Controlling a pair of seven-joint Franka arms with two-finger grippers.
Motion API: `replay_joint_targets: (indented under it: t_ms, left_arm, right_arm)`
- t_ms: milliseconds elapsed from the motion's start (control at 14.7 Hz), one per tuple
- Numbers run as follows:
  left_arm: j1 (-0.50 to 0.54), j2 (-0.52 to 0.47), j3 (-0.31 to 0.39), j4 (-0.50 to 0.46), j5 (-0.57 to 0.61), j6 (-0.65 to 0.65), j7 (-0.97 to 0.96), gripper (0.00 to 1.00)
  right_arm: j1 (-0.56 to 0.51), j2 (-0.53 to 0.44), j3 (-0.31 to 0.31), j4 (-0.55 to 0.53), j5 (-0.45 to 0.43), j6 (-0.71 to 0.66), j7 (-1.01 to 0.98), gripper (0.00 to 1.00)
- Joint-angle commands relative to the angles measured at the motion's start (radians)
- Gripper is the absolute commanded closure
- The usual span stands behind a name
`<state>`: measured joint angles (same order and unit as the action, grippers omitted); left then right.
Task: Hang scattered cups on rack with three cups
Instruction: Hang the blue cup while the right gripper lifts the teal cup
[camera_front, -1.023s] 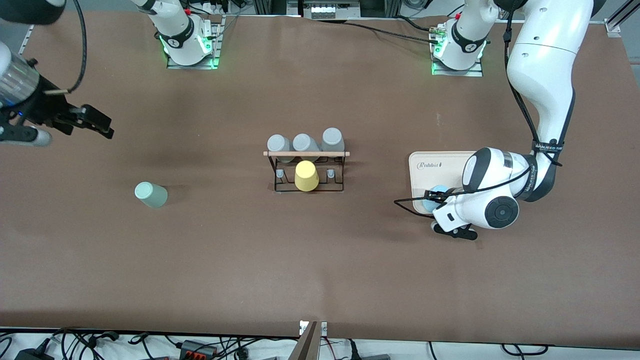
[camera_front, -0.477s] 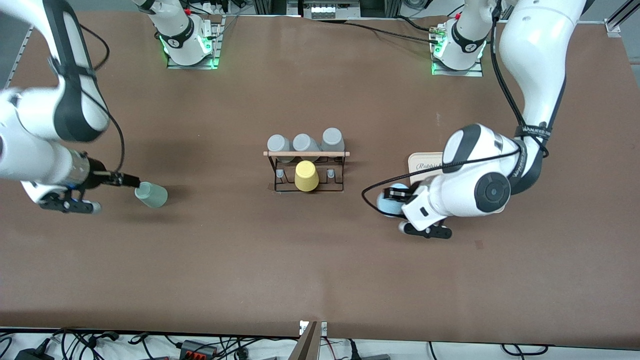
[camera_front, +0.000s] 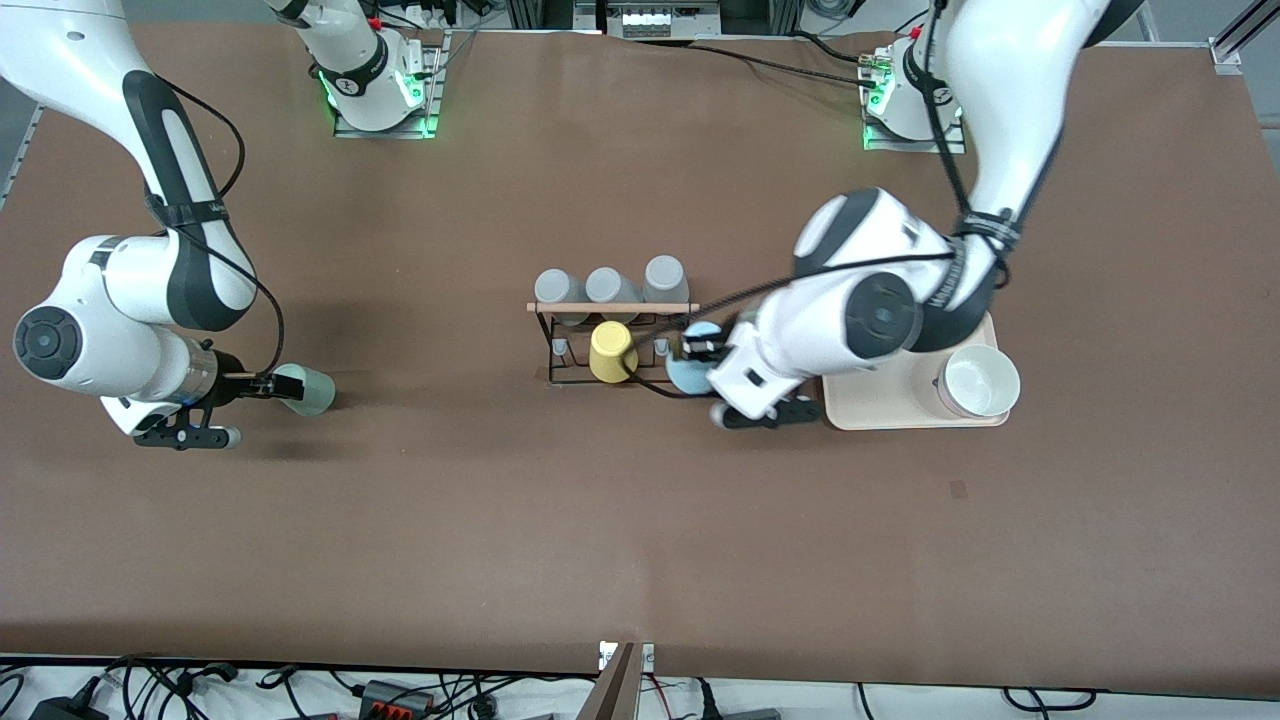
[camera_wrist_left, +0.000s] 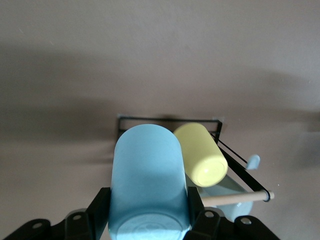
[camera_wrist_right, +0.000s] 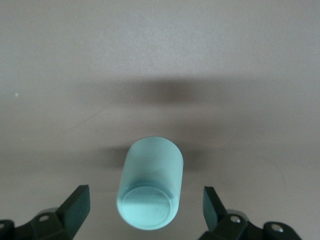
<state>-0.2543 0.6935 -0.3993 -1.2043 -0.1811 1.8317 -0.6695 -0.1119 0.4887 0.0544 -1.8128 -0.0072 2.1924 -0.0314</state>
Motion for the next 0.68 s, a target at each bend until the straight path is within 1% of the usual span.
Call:
replay_joint_targets:
  t_ms: [0,136,205,409,477,545,614]
  left_arm:
    - [-0.029,0.008,0.002,0.006,-0.008,-0.02,-0.024,0.97]
    - [-0.046,0.02,0.004,0.002,-0.003,-0.019,-0.021,0.93]
    - [-0.054,0.035,0.007,0.002,0.006,-0.017,-0.021,0.93]
    - [-0.056,0.075,0.011,-0.005,0.072,-0.011,-0.007,0.92]
    - [-0.069,0.086,0.01,-0.005,0.09,-0.011,-0.007,0.92]
    - [-0.074,0.096,0.011,-0.003,0.094,-0.008,-0.007,0.91]
    - [-0.074,0.104,0.011,-0.004,0.094,0.01,-0.007,0.83]
  right_arm:
    - [-0.019,-0.027,0.01,-0.086,-0.011,0.085,-0.027,0.0]
    - [-0.015,-0.027,0.012,-0.109,-0.008,0.119,-0.025,0.0]
    - [-0.015,-0.025,0.012,-0.114,-0.008,0.131,-0.025,0.0]
    - [-0.009,-0.025,0.012,-0.123,-0.007,0.136,-0.024,0.0]
    - [-0.009,-0.027,0.012,-0.125,-0.007,0.135,-0.025,0.06]
    - [-0.009,-0.027,0.013,-0.126,-0.008,0.132,-0.025,0.2]
    - [-0.006,-0.027,0.013,-0.126,-0.007,0.129,-0.025,0.36]
